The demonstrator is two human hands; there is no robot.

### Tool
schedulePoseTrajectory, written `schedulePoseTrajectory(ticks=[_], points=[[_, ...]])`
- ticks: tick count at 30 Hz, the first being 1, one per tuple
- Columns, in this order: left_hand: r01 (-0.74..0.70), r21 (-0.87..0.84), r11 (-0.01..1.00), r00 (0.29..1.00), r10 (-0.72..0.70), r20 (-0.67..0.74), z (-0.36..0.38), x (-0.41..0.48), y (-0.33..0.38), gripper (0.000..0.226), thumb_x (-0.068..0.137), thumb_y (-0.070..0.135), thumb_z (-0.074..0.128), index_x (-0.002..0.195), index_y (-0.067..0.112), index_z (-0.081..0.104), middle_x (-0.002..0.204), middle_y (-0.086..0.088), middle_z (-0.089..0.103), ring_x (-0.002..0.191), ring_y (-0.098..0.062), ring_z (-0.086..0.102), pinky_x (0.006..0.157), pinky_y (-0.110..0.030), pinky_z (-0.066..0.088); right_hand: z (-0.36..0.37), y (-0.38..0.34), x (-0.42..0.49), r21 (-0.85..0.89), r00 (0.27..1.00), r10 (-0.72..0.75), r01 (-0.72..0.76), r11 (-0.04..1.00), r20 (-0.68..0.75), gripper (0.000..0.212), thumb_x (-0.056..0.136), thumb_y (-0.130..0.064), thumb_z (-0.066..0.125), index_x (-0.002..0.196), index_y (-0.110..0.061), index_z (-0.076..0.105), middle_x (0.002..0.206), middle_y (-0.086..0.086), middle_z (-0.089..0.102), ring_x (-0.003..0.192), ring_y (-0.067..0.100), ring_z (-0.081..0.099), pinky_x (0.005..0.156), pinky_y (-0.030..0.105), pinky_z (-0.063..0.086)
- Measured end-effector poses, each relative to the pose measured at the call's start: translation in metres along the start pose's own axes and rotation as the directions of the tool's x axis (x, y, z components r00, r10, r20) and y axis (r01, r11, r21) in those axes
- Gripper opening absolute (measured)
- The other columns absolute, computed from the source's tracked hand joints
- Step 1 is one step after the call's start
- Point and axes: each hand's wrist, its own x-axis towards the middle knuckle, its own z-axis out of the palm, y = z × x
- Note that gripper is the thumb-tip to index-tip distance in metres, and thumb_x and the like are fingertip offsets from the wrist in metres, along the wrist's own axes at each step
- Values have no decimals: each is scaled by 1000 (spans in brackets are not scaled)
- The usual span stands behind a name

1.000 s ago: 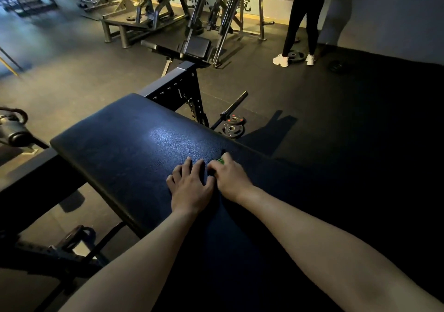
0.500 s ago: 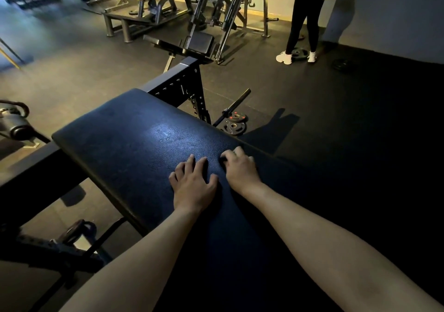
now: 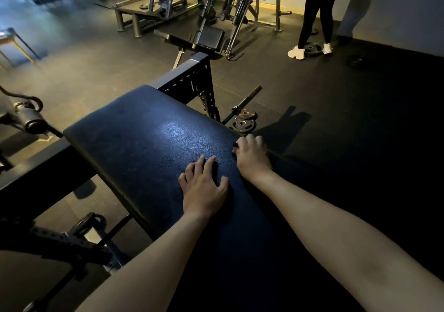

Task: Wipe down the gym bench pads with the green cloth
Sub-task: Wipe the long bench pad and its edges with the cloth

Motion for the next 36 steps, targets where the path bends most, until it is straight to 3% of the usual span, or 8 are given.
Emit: schedulePoseTrajectory(ticks=[5,7,9,12,16,22,30,36], points=[[-11,-62,998,1000,10,-26,0,-1,-3,81,80,49,39,156,24,25,158,6,33,143,-18,21,118,-40,11,-4,-38,-19,295,901,-356,281,913,246,24,103,-24,46,109,-5,59,111,16,60,105,33,54,87,39,38],[-15,-59,998,1000,13,-23,0,-2,-4,84,80,50,39,157,22,21,158,5,34,143,-18,20,118,-41,10,-10,-33,-19,391,866,-445,337,856,227,19,101,-20,49,107,-6,60,105,15,62,100,32,56,86,39,42],[-22,-29,999,1000,22,-13,0,-2,-4,85,82,56,37,158,22,18,159,5,31,144,-19,20,117,-41,10,-13,-19,-9,437,910,-402,320,841,106,20,96,-18,51,115,-13,59,98,14,59,92,31,55,81,37,43],[-21,-4,1000,1000,21,-18,1,0,-3,85,84,60,36,158,23,18,160,6,29,144,-18,19,117,-41,10,-17,5,18,418,989,-94,135,898,-117,36,93,-18,48,126,-33,48,105,14,50,97,29,47,86,34,38],[-7,2,1000,1000,7,-15,2,-1,-4,84,84,60,36,158,24,20,161,6,29,145,-18,19,118,-42,12,-15,18,24,180,989,99,-118,977,114,31,99,-27,46,128,-25,56,140,9,36,127,34,32,108,45,28],[-19,-7,1000,1000,19,-11,0,0,-4,88,80,62,35,158,23,21,161,4,30,145,-19,19,117,-41,11,-28,23,-11,-45,958,21,-8,999,285,59,96,-31,46,153,-25,30,153,7,19,136,32,20,114,42,18],[-80,-10,997,979,80,186,-22,-5,-19,115,56,73,20,160,23,16,168,-1,9,153,-21,5,121,-36,4,-13,-6,-39,88,990,-79,69,994,116,36,94,-7,46,127,-14,58,124,14,44,110,33,40,97,37,35],[179,138,974,984,-177,-26,-31,-62,-63,86,83,79,32,155,32,28,166,0,16,150,-26,9,120,-48,8,-5,-45,-73,277,910,-396,351,895,125,28,94,-9,53,116,-16,69,115,13,53,103,32,47,95,36,40]])
